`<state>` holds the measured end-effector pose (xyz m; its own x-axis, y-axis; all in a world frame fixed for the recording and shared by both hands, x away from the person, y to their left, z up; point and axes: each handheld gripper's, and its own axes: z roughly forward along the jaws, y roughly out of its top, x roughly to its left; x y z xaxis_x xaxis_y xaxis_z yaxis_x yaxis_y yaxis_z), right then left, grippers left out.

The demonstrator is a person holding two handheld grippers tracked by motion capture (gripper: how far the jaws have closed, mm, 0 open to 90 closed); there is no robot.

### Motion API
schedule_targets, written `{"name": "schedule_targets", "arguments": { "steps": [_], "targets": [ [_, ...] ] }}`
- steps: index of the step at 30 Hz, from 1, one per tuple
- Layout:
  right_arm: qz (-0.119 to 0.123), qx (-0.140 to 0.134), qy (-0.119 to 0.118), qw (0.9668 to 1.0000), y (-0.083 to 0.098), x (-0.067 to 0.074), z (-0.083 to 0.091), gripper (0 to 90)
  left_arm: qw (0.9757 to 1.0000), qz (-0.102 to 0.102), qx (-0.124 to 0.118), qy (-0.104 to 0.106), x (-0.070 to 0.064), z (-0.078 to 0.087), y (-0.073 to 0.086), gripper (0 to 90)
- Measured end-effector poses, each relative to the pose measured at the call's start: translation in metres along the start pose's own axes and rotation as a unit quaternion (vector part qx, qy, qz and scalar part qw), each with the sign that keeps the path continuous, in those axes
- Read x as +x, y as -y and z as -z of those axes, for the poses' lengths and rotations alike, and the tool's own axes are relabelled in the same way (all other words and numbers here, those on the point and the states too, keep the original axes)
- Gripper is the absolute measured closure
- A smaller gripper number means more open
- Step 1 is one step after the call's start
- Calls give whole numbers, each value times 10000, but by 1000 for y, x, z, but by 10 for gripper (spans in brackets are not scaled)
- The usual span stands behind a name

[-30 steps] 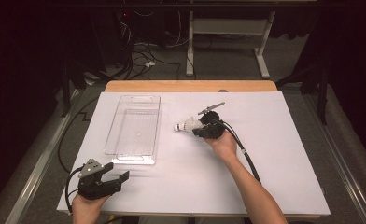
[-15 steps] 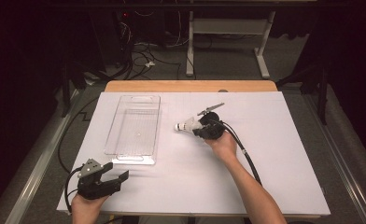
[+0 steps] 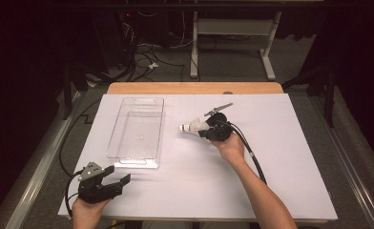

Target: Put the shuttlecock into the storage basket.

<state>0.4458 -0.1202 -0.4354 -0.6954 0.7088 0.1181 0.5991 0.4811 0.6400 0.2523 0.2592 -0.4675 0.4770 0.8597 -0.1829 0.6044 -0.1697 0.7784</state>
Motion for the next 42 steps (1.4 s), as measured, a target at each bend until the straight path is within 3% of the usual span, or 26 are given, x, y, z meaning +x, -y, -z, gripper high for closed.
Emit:
{"name": "schedule_targets", "arguments": {
  "steps": [14,42],
  "targets": [
    [-56,-112,-145,9998,-4,-1,11,893,10000,-20,-15,-27,0,0,0,274],
    [140,-266,-444,9986,-37,20,21,893,10000,-18,-20,-32,1,1,0,274]
  ]
}}
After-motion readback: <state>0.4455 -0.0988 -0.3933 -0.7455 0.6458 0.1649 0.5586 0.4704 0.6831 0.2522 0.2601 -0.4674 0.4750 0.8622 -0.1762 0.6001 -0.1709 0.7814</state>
